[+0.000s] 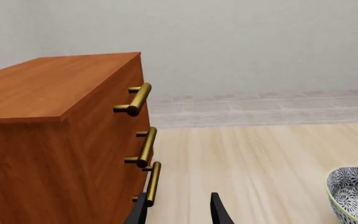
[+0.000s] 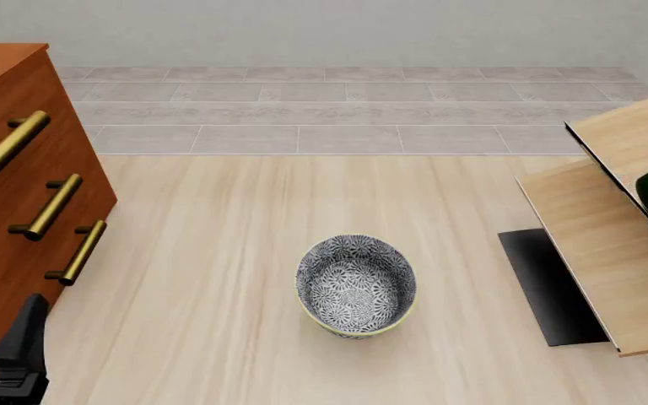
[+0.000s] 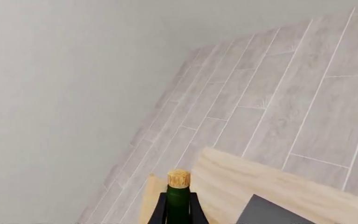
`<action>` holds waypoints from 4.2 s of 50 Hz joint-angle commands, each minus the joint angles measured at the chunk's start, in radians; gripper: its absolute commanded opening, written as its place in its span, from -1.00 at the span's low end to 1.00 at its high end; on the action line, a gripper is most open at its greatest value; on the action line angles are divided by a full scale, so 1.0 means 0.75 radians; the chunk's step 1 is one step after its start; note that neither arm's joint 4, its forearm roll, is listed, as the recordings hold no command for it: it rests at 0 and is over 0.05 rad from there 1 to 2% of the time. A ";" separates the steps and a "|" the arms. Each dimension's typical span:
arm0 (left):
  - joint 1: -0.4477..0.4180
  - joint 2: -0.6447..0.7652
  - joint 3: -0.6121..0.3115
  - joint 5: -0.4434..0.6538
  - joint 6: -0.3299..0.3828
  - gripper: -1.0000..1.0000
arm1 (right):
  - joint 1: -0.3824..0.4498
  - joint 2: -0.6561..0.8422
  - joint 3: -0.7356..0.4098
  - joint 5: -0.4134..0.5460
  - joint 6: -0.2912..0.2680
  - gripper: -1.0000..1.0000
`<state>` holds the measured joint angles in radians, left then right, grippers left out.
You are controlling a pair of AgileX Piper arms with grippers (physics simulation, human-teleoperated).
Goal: Put the wine bottle on the wine rack.
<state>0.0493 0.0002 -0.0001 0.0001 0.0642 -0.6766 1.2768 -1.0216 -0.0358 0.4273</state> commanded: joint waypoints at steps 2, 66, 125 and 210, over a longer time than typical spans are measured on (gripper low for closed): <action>0.005 0.000 0.000 0.005 -0.003 1.00 | 0.000 0.042 -0.002 0.043 0.003 -1.00; -0.005 0.000 0.000 -0.001 -0.005 1.00 | -0.070 -0.023 -0.027 0.107 0.007 1.00; -0.033 0.000 0.000 -0.030 0.023 1.00 | 0.042 -0.442 0.059 0.278 -0.066 1.00; -0.063 0.000 -0.255 0.179 0.096 1.00 | 0.528 -1.018 0.294 0.546 -0.416 1.00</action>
<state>0.0083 0.0001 -0.1594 0.1069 0.1342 -0.3275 0.5610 -0.8218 0.3458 0.1506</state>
